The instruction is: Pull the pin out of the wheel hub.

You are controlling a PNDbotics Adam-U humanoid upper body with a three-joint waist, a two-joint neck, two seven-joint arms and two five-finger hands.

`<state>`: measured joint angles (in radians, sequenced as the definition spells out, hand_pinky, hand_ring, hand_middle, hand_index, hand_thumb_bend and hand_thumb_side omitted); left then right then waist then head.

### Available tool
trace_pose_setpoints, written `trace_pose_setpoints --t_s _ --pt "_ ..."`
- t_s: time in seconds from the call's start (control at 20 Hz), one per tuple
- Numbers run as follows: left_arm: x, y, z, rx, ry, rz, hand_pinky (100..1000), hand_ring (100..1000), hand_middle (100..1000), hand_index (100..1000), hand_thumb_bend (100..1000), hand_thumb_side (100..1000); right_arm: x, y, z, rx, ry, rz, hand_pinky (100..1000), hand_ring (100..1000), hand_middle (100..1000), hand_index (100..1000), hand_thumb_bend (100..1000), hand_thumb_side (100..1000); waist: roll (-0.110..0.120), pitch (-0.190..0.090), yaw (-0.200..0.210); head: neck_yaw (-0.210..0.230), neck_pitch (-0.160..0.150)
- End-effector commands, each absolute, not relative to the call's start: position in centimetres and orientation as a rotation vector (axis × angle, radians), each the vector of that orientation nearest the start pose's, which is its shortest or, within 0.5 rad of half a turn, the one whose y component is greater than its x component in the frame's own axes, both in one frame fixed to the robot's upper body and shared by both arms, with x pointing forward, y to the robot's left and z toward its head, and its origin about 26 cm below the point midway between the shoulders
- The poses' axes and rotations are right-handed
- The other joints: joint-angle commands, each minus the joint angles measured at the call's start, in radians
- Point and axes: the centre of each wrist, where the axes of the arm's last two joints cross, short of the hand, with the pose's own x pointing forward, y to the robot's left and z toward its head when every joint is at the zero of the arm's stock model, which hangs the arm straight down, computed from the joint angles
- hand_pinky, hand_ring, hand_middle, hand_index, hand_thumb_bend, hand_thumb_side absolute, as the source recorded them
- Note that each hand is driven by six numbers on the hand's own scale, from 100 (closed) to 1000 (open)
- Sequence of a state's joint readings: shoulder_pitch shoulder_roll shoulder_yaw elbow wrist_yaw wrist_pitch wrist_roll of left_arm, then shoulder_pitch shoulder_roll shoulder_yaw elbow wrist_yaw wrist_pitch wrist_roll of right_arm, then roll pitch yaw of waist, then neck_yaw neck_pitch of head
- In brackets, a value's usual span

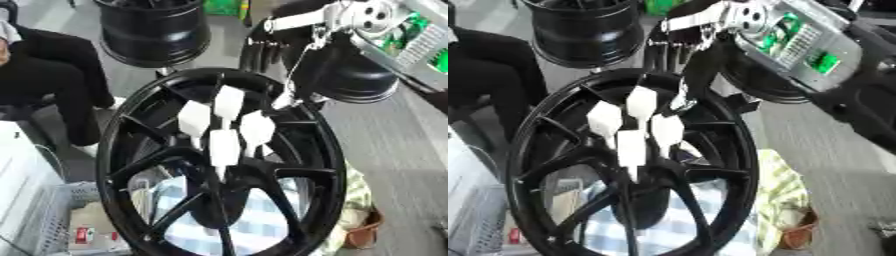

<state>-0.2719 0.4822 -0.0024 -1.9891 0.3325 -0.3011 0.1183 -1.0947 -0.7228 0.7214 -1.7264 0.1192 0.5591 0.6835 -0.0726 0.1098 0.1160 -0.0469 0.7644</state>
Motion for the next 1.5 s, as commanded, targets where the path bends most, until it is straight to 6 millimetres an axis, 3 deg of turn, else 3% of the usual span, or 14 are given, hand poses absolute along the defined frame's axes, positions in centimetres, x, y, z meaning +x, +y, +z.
trace_pose_setpoints --t_s 0.05,0.6,1.5 --pt "29.5 28.6 21.1 -0.086 -2.526 -0.209 777 751 647 809 100 542 33.7 -14.2 31.8 -0.328 -1.179 1.693 794 714 637 731 520 100 0.005 -0.016 -0.001 0.001 0.005" --pt "29.5 28.5 21.0 -0.099 -2.516 -0.205 777 751 648 809 100 549 33.6 -14.6 29.8 -0.317 -1.137 1.696 803 726 647 725 544 100 0.005 -0.018 0.005 -0.006 0.006" --pt "29.6 28.1 21.0 -0.123 -2.516 -0.202 778 752 649 809 100 560 35.1 -15.2 26.0 -0.283 -1.137 1.668 808 747 686 737 484 100 0.013 -0.005 0.017 -0.017 -0.001"
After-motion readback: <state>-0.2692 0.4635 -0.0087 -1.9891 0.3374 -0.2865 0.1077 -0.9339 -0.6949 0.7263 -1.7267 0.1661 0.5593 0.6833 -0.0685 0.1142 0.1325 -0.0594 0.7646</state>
